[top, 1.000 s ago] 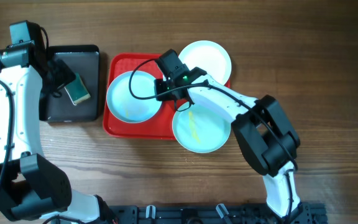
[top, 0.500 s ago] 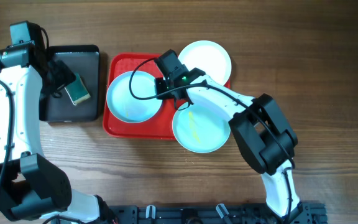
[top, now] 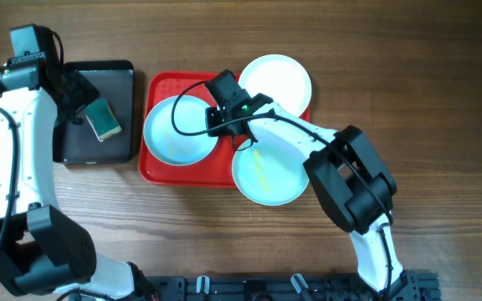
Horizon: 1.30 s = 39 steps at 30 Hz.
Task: Clean dirty plates on tray and stack at the side
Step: 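Grasp the green sponge with the left gripper and lift it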
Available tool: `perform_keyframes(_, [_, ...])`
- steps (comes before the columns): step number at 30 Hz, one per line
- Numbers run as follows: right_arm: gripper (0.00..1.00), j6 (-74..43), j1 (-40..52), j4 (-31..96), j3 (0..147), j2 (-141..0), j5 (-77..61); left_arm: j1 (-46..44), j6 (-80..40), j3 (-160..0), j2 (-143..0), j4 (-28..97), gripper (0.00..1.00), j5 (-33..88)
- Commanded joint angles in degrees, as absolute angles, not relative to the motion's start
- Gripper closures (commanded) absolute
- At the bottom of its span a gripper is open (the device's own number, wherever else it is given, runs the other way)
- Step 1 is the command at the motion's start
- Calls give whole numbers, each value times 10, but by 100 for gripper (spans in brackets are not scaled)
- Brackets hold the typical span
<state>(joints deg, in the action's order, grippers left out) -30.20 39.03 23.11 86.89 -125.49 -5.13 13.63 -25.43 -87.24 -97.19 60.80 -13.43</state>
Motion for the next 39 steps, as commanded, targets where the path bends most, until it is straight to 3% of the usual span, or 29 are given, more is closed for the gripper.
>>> perform_keyframes(1, [96,-303,392,239,877,-1270,-52,142,-266,-880,-1004,588,3,-131])
perform_keyframes(7, [96,-302,392,240,877,-1270,-49,147,-245,-880,-1067,534,2,-116])
perform_keyframes(20, [96,-302,392,237,877,-1270,-47,132,-212,-880,-1170,467,15,-69])
perform_keyframes(25, [96,-302,392,236,877,-1270,-47,132,-212,-880,-1190,471,27,-66])
perform_keyframes(28, [96,-302,392,235,877,-1270,-47,132,-195,-880,-1197,474,43,-44])
perform_keyframes(34, [96,-300,392,234,877,-1270,-47,132,-192,-880,-1199,474,46,-24])
perform_keyframes(39, [95,-300,392,234,877,-1270,-47,132,-184,-880,-1200,478,55,-24])
